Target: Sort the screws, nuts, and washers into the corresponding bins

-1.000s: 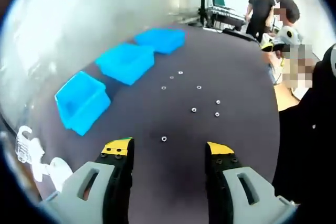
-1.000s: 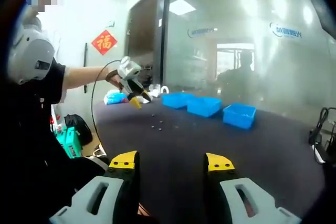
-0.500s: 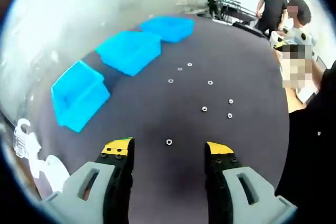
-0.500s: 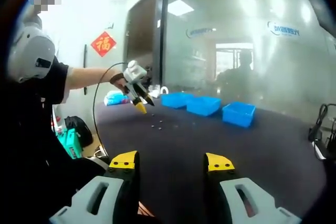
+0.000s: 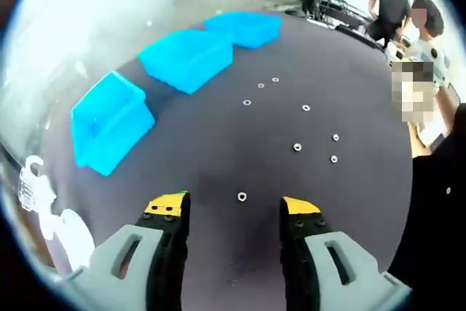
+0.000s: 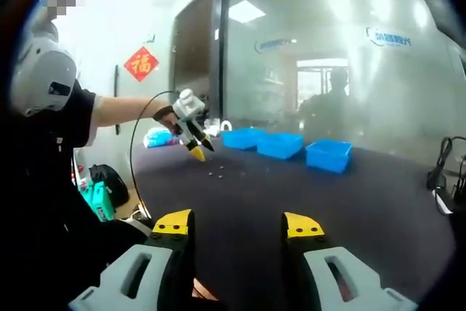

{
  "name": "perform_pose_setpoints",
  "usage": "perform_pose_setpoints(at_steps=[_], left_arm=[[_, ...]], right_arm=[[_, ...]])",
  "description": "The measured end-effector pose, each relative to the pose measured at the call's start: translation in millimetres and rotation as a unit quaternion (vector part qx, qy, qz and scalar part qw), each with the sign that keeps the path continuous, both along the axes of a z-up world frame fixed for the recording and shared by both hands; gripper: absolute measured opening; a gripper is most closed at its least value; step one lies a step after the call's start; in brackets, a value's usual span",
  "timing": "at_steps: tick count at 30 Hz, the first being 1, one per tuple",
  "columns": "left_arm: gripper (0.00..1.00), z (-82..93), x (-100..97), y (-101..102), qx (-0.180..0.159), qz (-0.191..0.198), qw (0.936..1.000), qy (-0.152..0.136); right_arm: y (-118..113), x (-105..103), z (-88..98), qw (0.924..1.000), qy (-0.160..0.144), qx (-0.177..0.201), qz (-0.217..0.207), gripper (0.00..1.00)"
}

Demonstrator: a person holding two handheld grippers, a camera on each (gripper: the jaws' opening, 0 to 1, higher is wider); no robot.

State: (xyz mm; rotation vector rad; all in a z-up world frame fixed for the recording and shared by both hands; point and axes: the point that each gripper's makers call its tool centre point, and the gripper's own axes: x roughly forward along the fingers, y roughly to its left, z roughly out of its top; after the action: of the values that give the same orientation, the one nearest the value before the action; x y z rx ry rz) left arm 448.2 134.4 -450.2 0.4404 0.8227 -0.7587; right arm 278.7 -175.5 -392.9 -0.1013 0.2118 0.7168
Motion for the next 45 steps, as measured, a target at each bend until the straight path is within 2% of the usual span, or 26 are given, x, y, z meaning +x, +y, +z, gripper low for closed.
perform_pose_setpoints(at_steps=[15,20,37,45], left_arm=[[0.34,-3.2,10.7,5.9,-0.018,0.016,0.9997,0.006],[0.33,-4.2,12.9,5.7,-0.023,0.019,0.9995,0.008],[0.17,-8.6,10.3,-0.2,-0.038,0.025,0.9988,0.017],[0.07,-9.3,2.6,-5.2,-0.038,0.019,0.9989,0.017]], right_arm=[[2.7,-1.1,-2.0,1.0,0.003,0.001,0.002,0.43],[3.9,-1.0,-1.9,1.0,0.004,0.001,0.003,0.43],[7.7,-0.5,-1.8,0.9999,0.004,-0.002,0.009,0.43],[7.2,-1.9,-2.4,1.0,0.003,-0.002,0.009,0.43]])
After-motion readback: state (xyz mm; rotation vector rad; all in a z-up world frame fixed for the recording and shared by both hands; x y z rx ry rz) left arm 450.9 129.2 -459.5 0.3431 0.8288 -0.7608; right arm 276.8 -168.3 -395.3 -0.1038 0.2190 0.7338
